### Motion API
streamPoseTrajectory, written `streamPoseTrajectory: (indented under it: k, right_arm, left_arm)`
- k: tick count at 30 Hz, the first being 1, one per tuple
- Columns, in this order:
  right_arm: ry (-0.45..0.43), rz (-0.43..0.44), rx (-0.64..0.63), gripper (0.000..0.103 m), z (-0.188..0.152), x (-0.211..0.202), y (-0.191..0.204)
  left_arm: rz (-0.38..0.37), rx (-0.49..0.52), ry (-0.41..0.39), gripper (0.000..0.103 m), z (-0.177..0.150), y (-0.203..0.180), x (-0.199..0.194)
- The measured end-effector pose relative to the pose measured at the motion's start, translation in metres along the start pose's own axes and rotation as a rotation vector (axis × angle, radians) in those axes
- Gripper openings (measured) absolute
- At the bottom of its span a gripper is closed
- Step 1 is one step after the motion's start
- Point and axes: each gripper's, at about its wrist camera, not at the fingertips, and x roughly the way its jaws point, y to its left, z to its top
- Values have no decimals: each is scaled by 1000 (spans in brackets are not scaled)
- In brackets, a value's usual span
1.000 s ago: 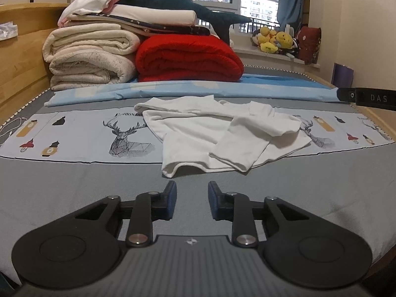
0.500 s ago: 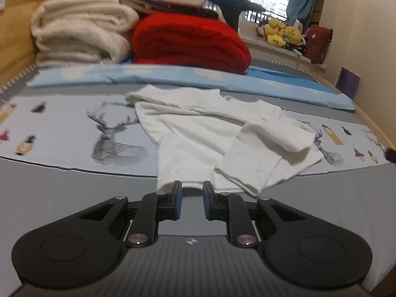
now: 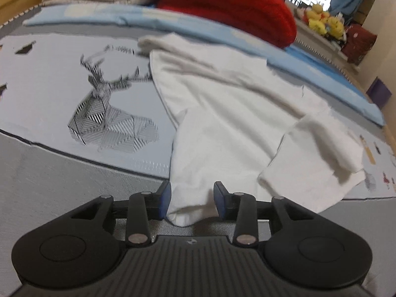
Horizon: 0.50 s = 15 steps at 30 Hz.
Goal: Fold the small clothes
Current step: 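Reach the left gripper to the white shirt hem and close on it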
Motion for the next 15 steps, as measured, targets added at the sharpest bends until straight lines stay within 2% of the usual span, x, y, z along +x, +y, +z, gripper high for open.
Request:
streamPoseTrajectory:
  k: [3, 5, 11, 15]
  right_arm:
    - [11, -7, 4, 28, 0, 2, -2]
    - [16, -15, 2, 28, -1, 3, -1]
    - [19, -39, -11, 28, -1, 9, -1]
    - [26, -48, 16, 28, 0, 15, -2]
  left_arm:
    - [42, 45, 22, 39, -4, -3, 9]
    - [47, 105, 29, 7, -8, -7, 8]
    - [39, 254, 31, 5, -9, -9, -40]
    - [95, 391, 59, 4, -23, 0, -83]
